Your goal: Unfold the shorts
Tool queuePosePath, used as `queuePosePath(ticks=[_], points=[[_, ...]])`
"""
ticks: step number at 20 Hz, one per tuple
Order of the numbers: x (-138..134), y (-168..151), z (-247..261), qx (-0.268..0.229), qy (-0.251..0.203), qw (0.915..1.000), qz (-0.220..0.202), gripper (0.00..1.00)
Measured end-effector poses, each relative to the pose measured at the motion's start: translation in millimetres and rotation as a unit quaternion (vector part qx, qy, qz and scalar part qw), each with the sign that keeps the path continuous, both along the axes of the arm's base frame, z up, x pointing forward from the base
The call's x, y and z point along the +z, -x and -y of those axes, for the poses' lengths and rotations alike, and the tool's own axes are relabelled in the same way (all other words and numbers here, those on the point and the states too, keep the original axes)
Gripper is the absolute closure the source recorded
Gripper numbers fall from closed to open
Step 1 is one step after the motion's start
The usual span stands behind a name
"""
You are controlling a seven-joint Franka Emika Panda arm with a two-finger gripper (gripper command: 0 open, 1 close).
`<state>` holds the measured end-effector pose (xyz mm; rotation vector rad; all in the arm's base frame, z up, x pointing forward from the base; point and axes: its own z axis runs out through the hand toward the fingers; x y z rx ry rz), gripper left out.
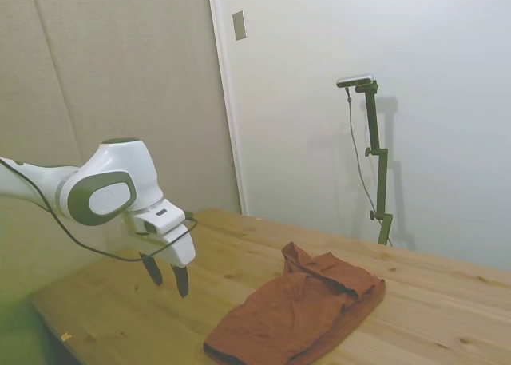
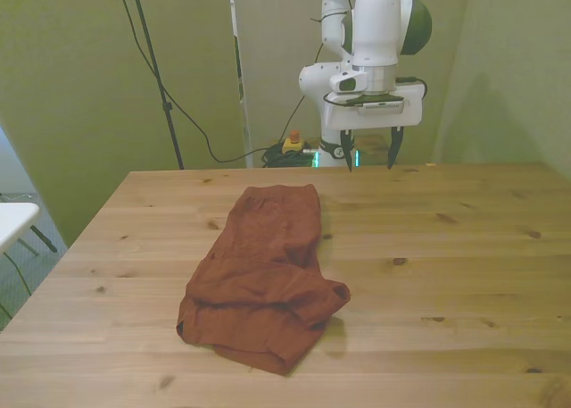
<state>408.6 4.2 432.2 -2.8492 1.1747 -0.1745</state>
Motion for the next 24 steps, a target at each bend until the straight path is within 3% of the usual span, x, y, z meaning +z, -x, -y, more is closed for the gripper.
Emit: queuePosePath(ticks=[4,9,13,17,20,24], points=[[6,-6,30,-0.033,0.009,0.9994,0.006,0.00],[25,-20,165,-0.109,-0.021,0.9936,0.021,0.00],[21,-24,252,-0.131,-0.117,0.9844,-0.003,0.00],[4,-19,322,-0.141,-0.216,0.9655,-0.039,0.00],[-13,-19,354,-0.146,-0.250,0.9550,-0.067,0.00],[-32,-26,377,-0.130,-0.271,0.9496,-0.088,0.00]])
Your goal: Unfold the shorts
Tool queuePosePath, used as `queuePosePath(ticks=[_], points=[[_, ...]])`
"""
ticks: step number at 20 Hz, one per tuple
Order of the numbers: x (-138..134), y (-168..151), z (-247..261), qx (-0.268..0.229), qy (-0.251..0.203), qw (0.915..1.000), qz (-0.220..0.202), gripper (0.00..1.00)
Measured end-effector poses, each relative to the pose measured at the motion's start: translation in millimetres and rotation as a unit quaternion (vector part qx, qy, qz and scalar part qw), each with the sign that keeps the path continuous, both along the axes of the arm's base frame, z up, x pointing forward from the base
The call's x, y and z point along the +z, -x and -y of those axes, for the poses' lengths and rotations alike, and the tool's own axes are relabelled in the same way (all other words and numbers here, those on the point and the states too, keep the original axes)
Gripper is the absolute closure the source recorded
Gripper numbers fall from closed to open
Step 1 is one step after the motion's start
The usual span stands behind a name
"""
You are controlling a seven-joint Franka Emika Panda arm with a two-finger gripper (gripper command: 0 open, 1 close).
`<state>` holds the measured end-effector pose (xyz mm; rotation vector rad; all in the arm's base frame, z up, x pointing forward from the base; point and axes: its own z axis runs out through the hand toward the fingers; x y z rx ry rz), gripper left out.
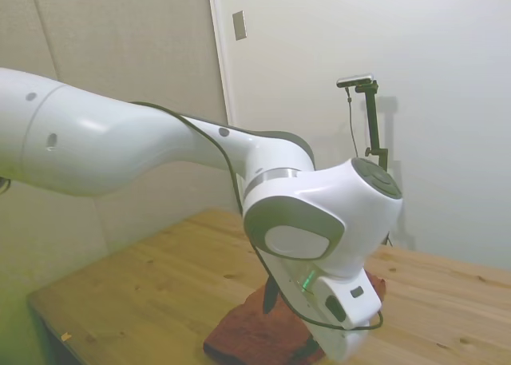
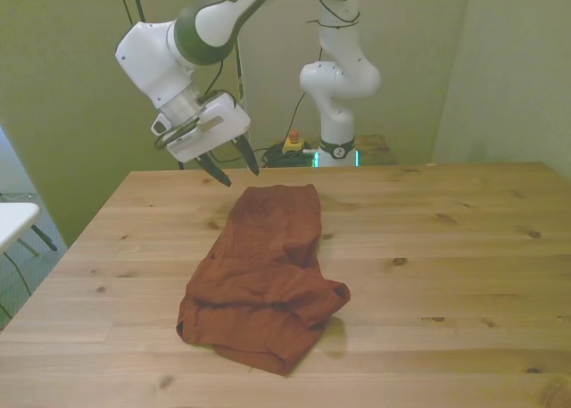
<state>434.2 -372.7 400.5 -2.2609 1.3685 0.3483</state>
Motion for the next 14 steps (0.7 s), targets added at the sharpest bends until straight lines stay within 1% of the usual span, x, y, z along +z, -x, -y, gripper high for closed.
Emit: queuePosePath(ticks=[5,8,14], points=[[-25,-8,11,0.020,-0.052,0.9984,-0.002,0.00],[-39,-16,6,0.034,-0.062,0.9975,-0.007,0.00],[-52,-31,-24,0.063,-0.076,0.9951,-0.012,0.00]])
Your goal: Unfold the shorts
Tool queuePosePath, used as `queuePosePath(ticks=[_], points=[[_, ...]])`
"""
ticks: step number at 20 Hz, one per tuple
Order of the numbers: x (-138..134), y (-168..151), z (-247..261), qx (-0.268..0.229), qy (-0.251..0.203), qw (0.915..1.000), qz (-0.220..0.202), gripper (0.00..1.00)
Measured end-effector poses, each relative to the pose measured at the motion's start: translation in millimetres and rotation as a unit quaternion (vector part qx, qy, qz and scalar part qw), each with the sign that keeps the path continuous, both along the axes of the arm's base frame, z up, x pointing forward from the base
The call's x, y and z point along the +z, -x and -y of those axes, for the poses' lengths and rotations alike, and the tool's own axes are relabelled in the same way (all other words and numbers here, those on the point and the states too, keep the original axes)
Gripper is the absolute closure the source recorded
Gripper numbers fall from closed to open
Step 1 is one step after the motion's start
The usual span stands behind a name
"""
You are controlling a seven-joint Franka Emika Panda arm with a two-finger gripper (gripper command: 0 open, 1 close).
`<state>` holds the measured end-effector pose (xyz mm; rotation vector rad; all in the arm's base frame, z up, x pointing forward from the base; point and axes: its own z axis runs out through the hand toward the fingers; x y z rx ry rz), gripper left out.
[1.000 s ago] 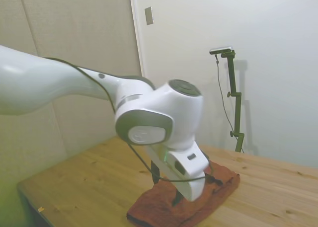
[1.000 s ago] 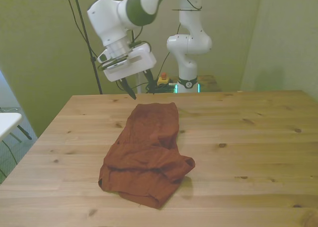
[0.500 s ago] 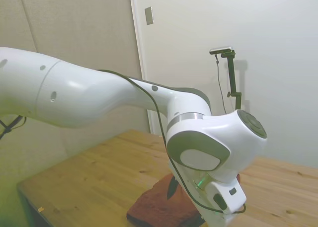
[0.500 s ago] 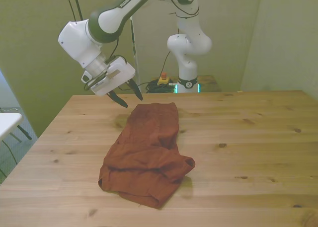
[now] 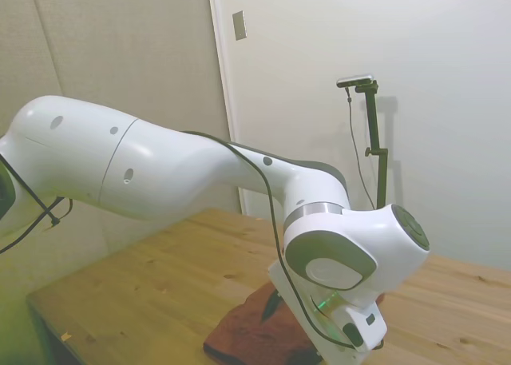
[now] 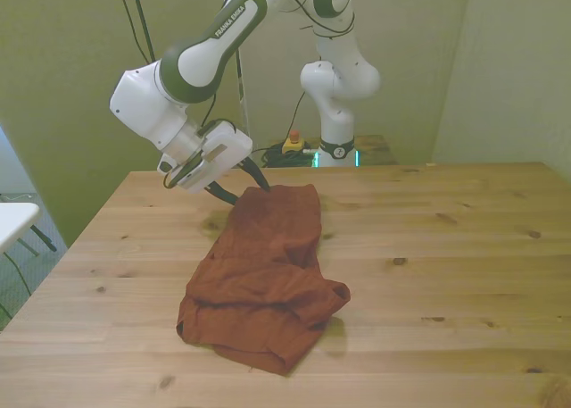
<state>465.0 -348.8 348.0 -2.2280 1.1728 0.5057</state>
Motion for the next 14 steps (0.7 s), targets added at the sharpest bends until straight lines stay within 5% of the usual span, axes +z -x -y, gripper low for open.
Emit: queuePosePath(ticks=[2,3,14], points=[[-4,1,-10,0.007,-0.001,1.0000,-0.003,0.00],[-6,4,-14,0.008,-0.002,1.0000,-0.003,1.00],[1,26,-19,0.001,0.003,0.9999,0.012,1.00]])
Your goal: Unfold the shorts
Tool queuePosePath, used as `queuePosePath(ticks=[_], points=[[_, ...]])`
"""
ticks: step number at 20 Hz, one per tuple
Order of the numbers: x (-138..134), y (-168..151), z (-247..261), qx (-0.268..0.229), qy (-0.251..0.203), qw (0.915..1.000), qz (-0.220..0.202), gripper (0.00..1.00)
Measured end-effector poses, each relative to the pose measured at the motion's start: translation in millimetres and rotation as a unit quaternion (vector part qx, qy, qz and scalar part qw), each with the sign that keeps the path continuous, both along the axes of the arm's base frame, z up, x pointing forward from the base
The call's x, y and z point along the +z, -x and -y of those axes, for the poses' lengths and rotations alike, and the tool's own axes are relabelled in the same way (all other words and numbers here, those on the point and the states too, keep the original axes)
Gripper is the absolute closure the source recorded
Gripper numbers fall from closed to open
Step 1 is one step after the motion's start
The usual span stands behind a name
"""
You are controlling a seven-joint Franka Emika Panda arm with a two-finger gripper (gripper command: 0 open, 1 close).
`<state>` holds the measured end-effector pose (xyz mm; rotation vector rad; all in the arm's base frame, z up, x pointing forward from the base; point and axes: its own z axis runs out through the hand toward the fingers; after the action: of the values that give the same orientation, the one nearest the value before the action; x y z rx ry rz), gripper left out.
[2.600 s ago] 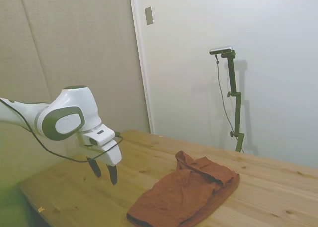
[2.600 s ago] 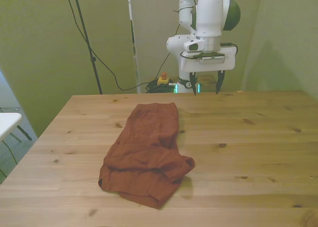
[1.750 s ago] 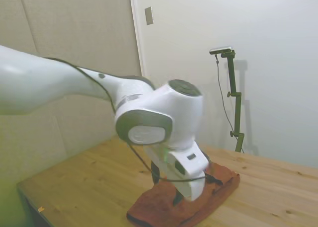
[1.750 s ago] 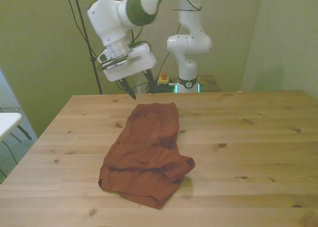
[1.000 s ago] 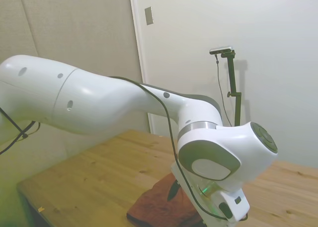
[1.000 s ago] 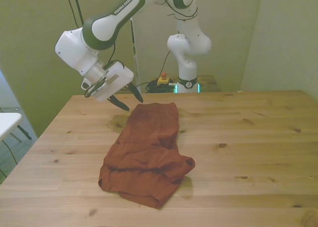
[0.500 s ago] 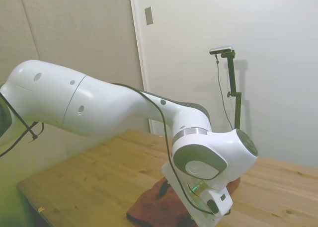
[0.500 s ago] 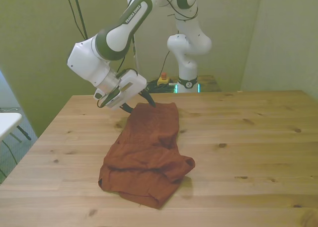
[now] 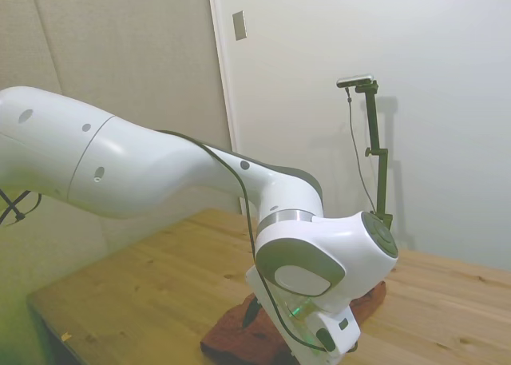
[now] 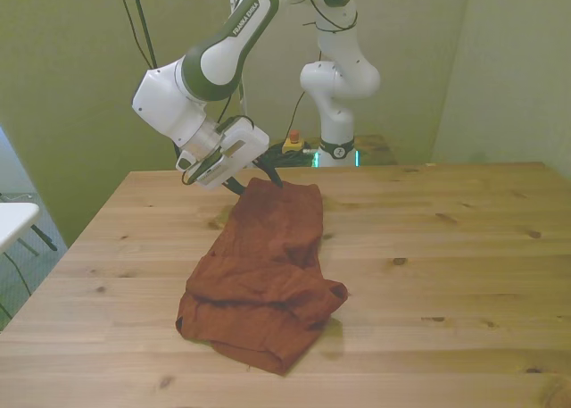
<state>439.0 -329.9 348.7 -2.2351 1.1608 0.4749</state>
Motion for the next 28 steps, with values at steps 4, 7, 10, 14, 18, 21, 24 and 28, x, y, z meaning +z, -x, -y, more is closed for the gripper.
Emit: queuePosePath(ticks=[4,7,10,14,18,21,24,28], points=[[4,2,2,0.000,0.003,1.0000,0.003,1.00],[3,2,2,0.001,0.003,1.0000,0.001,1.00],[3,3,2,0.001,0.003,1.0000,0.001,1.00],[3,3,2,0.001,0.004,1.0000,0.002,1.00],[10,4,2,0.002,0.006,1.0000,0.007,1.00],[17,4,2,0.002,0.009,0.9999,0.013,1.00],[34,-2,2,0.006,0.021,0.9994,0.028,1.00],[76,-35,-27,0.035,0.043,0.9967,0.059,1.00]])
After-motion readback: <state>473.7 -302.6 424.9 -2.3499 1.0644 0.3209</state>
